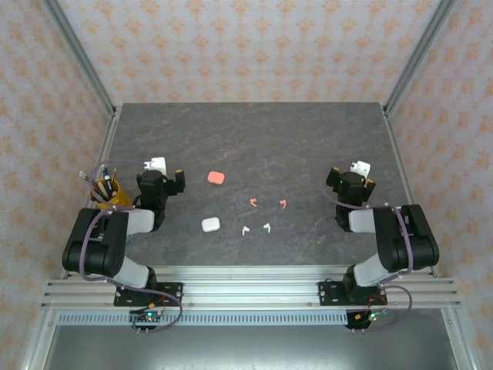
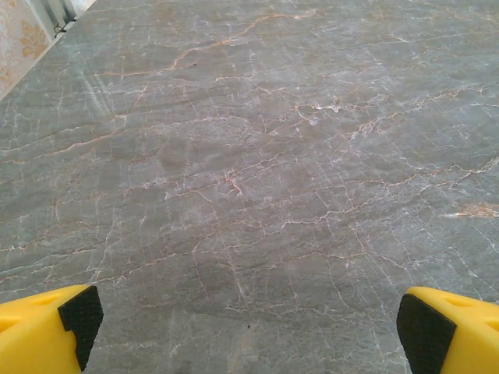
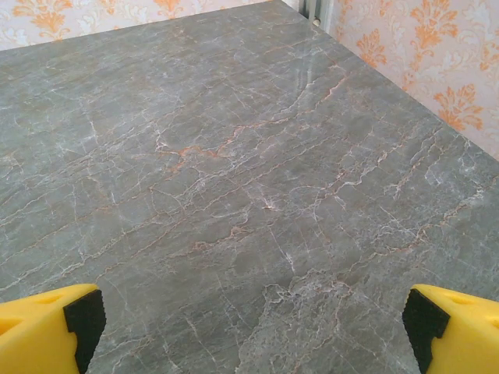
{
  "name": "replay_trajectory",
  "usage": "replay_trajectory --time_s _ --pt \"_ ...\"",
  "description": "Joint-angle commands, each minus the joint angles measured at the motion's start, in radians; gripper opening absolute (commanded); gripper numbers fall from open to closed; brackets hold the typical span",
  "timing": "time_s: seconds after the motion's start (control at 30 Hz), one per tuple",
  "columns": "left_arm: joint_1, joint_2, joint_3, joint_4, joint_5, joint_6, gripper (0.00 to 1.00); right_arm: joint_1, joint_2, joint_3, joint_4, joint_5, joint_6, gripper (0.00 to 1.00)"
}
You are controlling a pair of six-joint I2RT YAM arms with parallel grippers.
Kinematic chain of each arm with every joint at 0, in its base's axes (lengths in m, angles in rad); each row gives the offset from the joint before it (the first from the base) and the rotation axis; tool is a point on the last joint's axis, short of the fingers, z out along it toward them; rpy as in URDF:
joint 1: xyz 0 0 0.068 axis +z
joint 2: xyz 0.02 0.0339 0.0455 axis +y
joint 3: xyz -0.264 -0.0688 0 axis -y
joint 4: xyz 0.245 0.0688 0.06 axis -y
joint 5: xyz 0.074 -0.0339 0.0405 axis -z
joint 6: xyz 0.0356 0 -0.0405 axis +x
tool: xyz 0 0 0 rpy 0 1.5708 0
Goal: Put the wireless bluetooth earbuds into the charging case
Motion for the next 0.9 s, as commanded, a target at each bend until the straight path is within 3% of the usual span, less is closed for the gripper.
replay_trajectory --time_s 0.0,0.87 --pt "-0.005 0.008 0.022 0.033 -0.022 0.017 1.0 -0.006 0.005 0.022 0.027 0.018 -0.008 0.99" --pt "-0.001 0.009 0.026 0.027 -0.015 0.011 1.0 -0.007 0.01 0.029 0.02 0.017 -0.007 0.99"
